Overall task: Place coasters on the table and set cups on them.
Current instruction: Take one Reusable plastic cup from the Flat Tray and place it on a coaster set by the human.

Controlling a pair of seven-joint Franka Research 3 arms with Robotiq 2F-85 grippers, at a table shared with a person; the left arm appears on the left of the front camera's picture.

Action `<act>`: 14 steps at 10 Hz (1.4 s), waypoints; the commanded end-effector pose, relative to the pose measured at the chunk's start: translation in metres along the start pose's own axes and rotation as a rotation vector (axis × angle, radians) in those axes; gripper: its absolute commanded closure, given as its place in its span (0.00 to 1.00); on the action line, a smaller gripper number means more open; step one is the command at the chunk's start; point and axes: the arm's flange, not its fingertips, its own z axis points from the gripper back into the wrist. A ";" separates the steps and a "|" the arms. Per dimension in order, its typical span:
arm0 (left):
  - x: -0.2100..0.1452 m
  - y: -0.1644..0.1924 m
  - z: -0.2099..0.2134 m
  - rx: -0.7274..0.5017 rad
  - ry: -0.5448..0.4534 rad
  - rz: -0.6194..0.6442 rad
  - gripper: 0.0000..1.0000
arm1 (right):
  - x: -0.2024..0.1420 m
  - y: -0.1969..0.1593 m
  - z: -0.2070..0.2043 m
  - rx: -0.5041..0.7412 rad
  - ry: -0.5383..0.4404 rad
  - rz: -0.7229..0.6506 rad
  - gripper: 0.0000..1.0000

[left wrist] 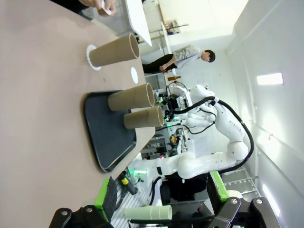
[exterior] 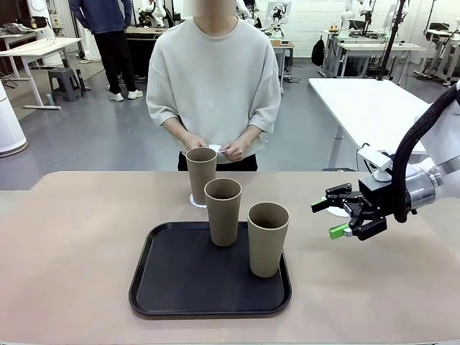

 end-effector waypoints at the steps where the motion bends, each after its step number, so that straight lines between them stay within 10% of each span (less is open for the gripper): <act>1: 0.000 -0.001 -0.001 0.010 -0.012 -0.004 0.00 | 0.000 0.002 0.002 0.006 0.003 0.002 0.00; 14: 0.000 -0.001 -0.001 0.010 -0.012 -0.004 0.00 | -0.034 -0.025 -0.067 -0.037 -0.054 0.140 0.00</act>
